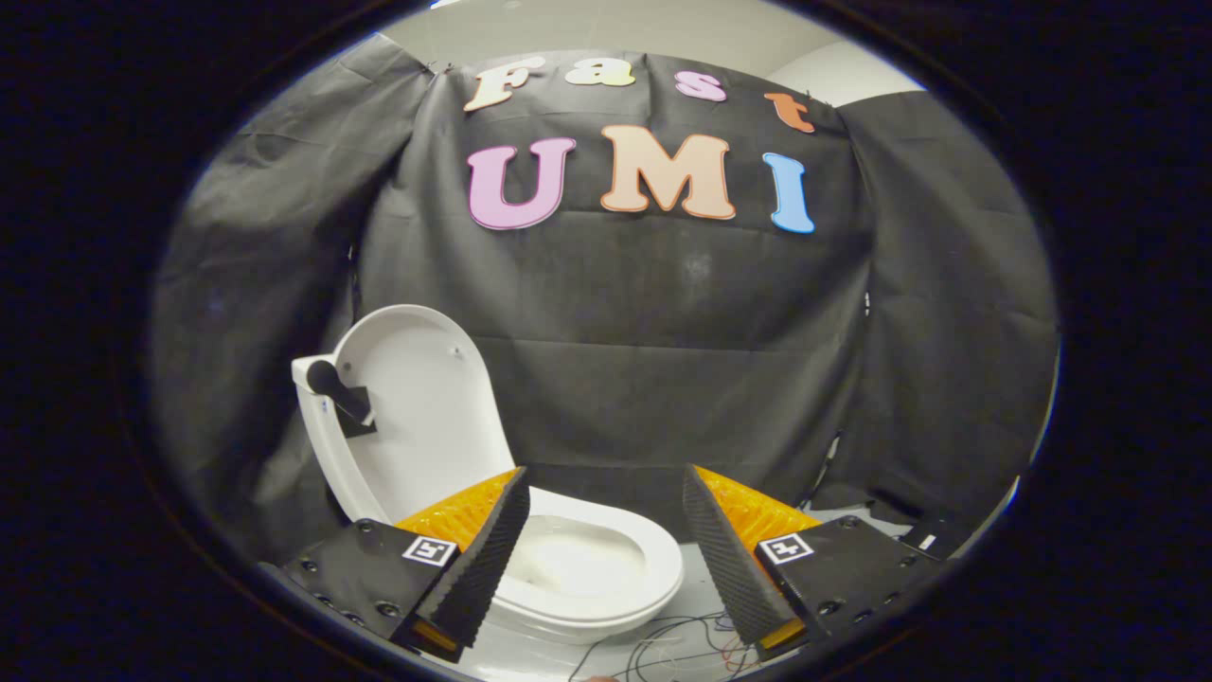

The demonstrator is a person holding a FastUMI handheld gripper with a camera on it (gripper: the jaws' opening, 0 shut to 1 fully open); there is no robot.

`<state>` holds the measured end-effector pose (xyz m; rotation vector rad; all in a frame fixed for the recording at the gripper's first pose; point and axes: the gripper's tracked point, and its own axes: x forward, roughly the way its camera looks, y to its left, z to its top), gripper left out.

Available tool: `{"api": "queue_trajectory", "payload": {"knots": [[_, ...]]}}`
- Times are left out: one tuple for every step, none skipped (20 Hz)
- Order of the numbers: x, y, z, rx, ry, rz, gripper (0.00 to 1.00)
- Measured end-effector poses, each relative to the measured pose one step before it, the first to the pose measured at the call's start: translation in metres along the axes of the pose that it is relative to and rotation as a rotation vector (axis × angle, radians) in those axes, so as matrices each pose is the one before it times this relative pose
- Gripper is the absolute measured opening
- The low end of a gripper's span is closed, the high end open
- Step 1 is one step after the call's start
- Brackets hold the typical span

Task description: Open the toilet lid.

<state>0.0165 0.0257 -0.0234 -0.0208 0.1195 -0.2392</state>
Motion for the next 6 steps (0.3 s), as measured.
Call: {"api": "queue_trajectory", "payload": {"knots": [[-0.00008, -0.00404, -0.00253, 0.00788, 0.00414, -0.00338, 1.00], [0.00058, -0.00391, -0.00287, 0.00504, 0.00431, -0.00626, 1.00], [0.00060, -0.00454, -0.00309, 0.00242, 0.00590, -0.00848, 1.00], [0.00035, -0.00287, -0.00051, 0.00542, -0.00049, -0.00142, 1.00], [0.00218, -0.00372, -0.00117, 0.00283, -0.00266, -0.00691, 1.00], [0.00200, -0.00380, -0.00618, -0.00030, 0.01934, -0.00258, 1.00]]}}
